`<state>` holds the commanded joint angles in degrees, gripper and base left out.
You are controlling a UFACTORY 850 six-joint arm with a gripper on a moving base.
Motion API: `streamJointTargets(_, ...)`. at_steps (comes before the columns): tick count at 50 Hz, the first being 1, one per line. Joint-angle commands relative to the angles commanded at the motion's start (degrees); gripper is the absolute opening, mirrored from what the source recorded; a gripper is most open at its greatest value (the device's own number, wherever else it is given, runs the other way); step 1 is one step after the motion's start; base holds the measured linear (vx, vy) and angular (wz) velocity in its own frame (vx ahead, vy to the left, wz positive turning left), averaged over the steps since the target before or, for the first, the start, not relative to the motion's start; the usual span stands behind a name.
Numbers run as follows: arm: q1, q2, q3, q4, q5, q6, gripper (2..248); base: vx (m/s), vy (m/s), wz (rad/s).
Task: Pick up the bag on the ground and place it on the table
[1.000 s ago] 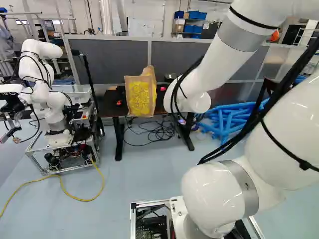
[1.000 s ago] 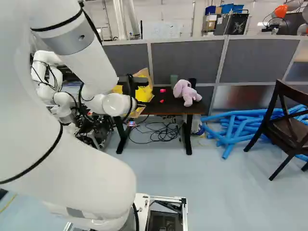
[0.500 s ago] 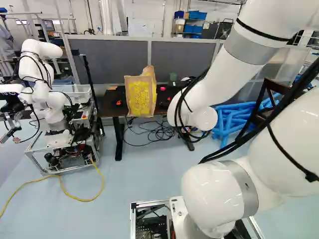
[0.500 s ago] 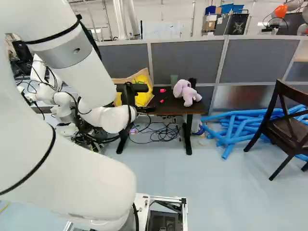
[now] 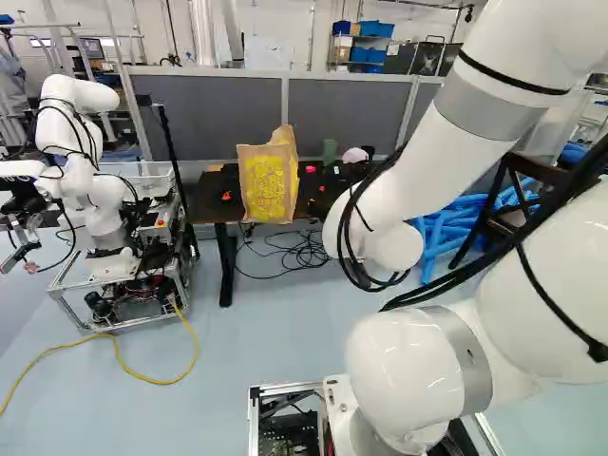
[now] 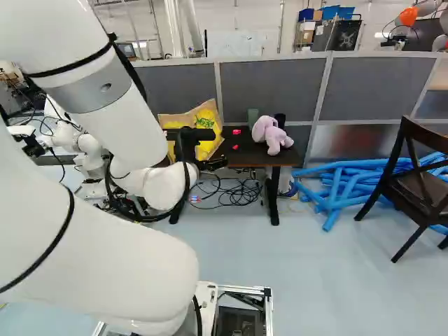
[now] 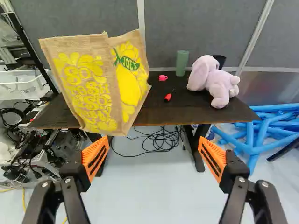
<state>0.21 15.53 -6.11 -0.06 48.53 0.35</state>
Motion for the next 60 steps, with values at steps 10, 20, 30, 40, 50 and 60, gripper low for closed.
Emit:
streamJointTargets(10,-0.15,0.34,0.81,0.04,1.06,-0.25,247,0.000,0.000,0.000)
streamJointTargets(20,-0.21,0.47,1.11,0.05,1.46,-0.35,247,0.000,0.000,0.000)
streamJointTargets(30,-0.21,0.47,1.11,0.06,1.47,-0.35,247,0.000,0.000,0.000)
streamJointTargets(40,-0.21,0.47,1.11,0.06,1.47,-0.35,247,0.000,0.000,0.000)
streamJointTargets(50,-0.21,0.47,1.11,0.06,1.47,-0.35,247,0.000,0.000,0.000)
streamJointTargets(60,-0.21,0.47,1.11,0.06,1.47,-0.35,247,0.000,0.000,0.000)
